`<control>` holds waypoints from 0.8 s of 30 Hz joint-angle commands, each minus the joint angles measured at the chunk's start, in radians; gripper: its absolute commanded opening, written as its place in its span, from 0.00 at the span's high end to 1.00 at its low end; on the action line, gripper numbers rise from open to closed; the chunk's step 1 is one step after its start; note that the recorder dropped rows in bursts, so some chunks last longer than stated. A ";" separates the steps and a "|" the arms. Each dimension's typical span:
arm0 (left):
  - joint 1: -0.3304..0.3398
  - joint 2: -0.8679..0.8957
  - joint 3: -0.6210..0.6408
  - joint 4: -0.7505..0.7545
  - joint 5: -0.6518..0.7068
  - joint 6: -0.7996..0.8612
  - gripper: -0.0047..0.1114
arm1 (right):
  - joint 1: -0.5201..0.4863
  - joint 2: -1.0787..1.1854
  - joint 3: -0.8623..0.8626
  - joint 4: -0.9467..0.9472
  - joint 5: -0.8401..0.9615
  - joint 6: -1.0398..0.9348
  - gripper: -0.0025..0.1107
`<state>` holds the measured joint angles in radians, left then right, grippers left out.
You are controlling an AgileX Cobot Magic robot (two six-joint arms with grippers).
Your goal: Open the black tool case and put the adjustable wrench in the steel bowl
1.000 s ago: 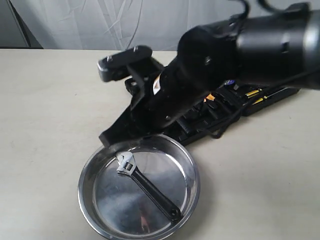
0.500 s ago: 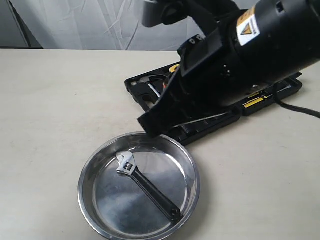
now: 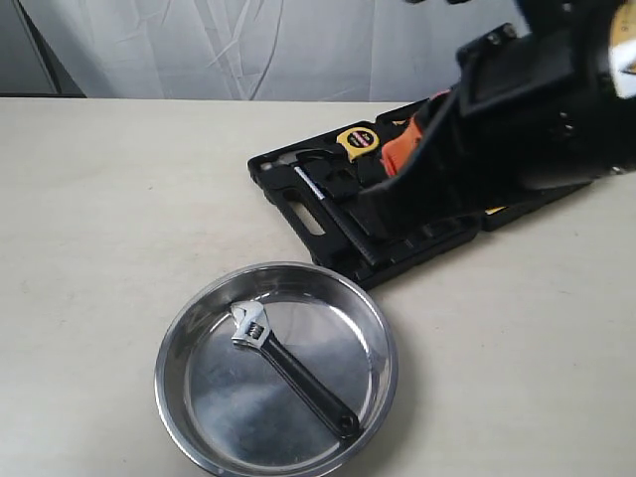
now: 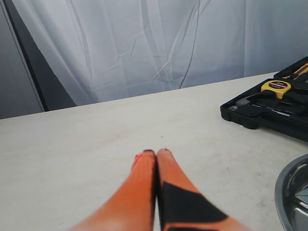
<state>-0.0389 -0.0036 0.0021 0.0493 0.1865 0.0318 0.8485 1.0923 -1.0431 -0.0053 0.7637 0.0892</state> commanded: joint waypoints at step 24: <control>-0.004 0.004 -0.002 -0.003 -0.007 -0.002 0.96 | -0.662 -1.092 1.019 -0.074 -0.625 0.014 0.98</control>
<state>-0.0389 -0.0036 0.0021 0.0493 0.1865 0.0318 0.2339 0.0306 -0.0659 -0.0668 0.1605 0.1048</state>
